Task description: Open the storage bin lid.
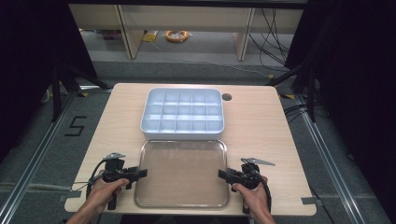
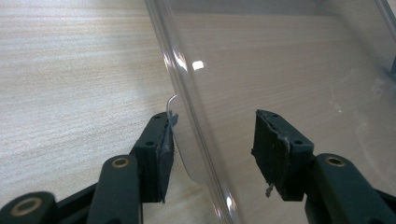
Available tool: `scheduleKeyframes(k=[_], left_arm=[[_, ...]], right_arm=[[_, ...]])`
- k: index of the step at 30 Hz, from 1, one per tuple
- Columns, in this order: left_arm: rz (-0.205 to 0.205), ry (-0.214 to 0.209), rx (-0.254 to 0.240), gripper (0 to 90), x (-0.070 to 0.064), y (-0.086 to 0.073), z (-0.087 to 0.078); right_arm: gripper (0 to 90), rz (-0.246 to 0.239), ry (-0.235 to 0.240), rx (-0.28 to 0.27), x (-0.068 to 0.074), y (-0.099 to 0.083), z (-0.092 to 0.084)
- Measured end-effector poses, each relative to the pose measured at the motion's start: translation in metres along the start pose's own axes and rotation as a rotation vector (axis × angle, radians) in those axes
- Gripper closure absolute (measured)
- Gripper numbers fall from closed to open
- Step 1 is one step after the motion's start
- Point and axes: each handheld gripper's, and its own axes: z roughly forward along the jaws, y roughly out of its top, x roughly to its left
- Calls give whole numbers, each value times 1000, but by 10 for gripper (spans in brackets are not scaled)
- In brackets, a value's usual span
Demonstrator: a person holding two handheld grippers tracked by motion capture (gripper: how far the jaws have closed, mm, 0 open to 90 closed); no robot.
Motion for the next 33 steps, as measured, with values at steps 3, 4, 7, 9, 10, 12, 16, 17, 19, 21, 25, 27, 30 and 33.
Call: scheduleKeyframes(k=[3, 4, 7, 9, 10, 12, 16, 17, 19, 21, 25, 27, 30, 33], left_arm=[[48, 44, 18, 473, 0, 0, -1], [38, 56, 10, 435, -1, 0, -1], [65, 102, -13, 382, -3, 1, -3], [88, 125, -10, 343, -3, 2, -6], [95, 128, -2, 332, -2, 3, -8], [81, 124, -22, 327, -4, 1, -8], [94, 121, -25, 327, -7, 1, -10], [91, 122, -29, 325, -8, 1, -10], [111, 124, -27, 324, -9, 1, -11], [108, 123, -50, 324, -9, 1, -12], [120, 110, -68, 312, -11, 2, -15], [138, 105, -56, 297, -10, 2, -16], [134, 77, -62, 267, -12, 2, -15], [110, 49, -86, 237, -15, 1, -14]], right_arm=[[505, -27, -33, 4, 2, 1, -2], [517, -7, -53, 18, 5, 2, -3], [515, -59, -38, -28, 3, 4, -5], [505, -76, -67, -31, 5, 6, -7], [505, -66, -47, -38, 5, 6, -8], [505, -67, -47, -41, 3, 6, -9], [504, -82, -48, -52, 1, 8, -12], [498, -78, -43, -62, 2, 8, -12], [492, -32, -48, -56, 7, 9, -14], [483, -45, -50, -60, 7, 9, -15], [416, -101, -42, -87, 4, 12, -16], [381, -124, -52, -100, 5, 13, -17], [346, -170, -39, -132, 7, 15, -19], [313, -193, -31, -154, 11, 16, -20]])
